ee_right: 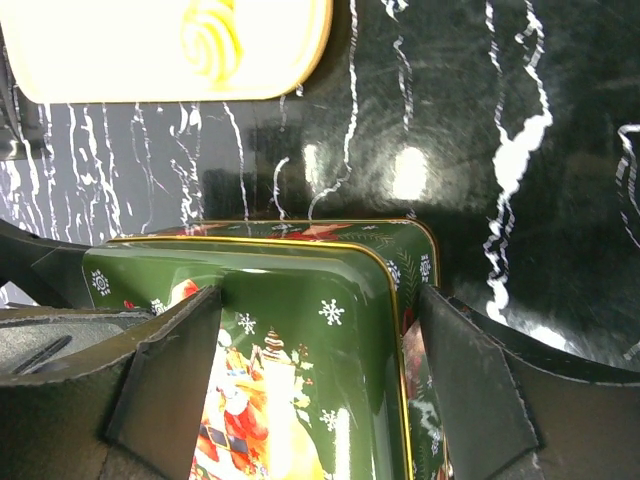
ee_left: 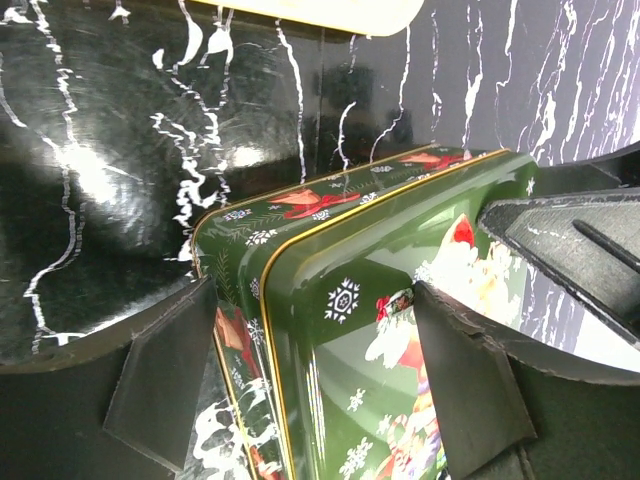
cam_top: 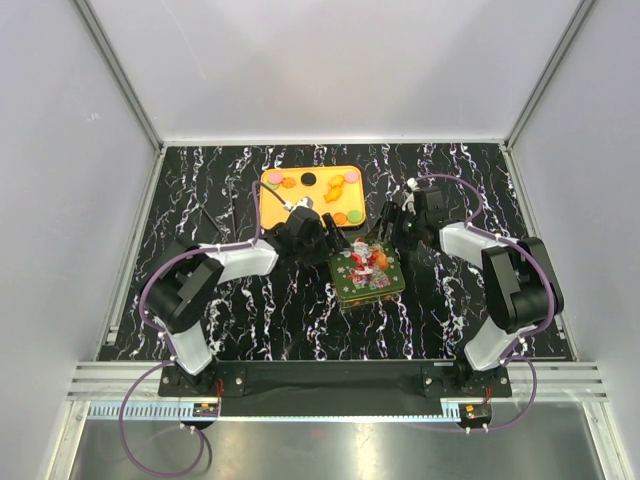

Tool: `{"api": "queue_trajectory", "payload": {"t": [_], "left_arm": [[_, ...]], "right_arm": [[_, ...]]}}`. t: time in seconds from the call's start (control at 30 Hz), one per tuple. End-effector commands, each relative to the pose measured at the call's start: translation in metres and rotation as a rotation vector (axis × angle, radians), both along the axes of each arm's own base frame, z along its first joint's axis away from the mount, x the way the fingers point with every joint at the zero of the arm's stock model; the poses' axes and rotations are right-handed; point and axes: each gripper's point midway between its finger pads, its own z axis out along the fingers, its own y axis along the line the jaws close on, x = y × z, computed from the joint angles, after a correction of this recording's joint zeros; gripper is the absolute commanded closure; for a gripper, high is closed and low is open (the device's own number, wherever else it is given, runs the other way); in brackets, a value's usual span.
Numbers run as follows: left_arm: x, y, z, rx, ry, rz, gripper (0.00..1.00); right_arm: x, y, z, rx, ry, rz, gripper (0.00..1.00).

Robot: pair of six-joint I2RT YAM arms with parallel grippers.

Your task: Pack the cookies

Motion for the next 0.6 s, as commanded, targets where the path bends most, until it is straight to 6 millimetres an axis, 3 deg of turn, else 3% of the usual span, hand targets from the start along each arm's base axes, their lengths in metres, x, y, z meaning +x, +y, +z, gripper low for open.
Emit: {"api": "queue_trajectory", "payload": {"t": [0.0, 0.3, 0.5, 0.57], "left_arm": [[-0.033, 0.01, -0.023, 0.045, 0.092, -0.11, 0.66], [-0.028, 0.025, -0.023, -0.014, 0.065, -0.089, 0.74], [-0.025, 0.033, -0.012, -0.061, 0.017, -0.063, 0.49], [-0.023, 0.034, -0.007, -0.09, -0.009, -0.053, 0.46]], "right_arm": [[-0.022, 0.022, -0.026, -0.008, 0.063, 0.084, 0.39], [-0.021, 0.019, -0.037, -0.028, 0.082, 0.079, 0.39], [-0.021, 0.019, -0.039, -0.03, 0.086, 0.078, 0.39], [-0.021, 0.019, -0.039, -0.03, 0.089, 0.077, 0.39]]}}
